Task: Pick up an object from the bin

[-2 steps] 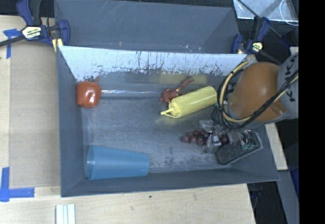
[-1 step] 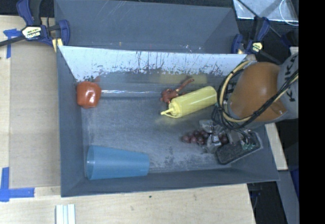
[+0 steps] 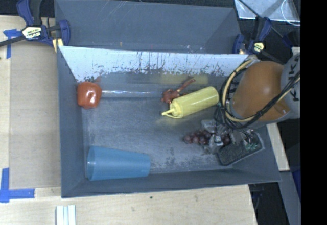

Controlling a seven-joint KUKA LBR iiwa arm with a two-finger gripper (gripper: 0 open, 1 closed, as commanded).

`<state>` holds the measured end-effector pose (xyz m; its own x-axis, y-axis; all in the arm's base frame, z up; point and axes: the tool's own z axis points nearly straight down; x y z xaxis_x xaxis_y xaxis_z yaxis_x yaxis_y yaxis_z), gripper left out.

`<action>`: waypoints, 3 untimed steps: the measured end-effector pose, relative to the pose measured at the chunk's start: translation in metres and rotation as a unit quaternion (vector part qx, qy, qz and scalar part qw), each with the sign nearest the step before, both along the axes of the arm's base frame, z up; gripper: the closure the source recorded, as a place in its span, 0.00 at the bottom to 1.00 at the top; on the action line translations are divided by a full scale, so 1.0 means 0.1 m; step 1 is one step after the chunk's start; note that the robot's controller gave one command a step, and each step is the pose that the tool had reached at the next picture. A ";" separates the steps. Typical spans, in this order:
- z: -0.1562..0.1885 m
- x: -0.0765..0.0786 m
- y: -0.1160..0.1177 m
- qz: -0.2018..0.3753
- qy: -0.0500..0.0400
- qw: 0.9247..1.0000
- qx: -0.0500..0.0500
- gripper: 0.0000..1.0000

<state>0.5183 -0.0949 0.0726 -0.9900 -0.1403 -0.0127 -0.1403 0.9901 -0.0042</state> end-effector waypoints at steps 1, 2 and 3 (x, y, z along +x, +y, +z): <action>0.21 -0.01 0.00 0.000 0.002 1.000 0.000 1.00; 0.50 0.01 0.00 0.000 -0.001 1.000 0.000 1.00; 0.66 0.01 0.00 -0.001 -0.001 1.000 0.000 1.00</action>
Offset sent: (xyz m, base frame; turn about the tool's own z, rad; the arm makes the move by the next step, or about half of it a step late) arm -0.0009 0.0003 0.0159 0.0000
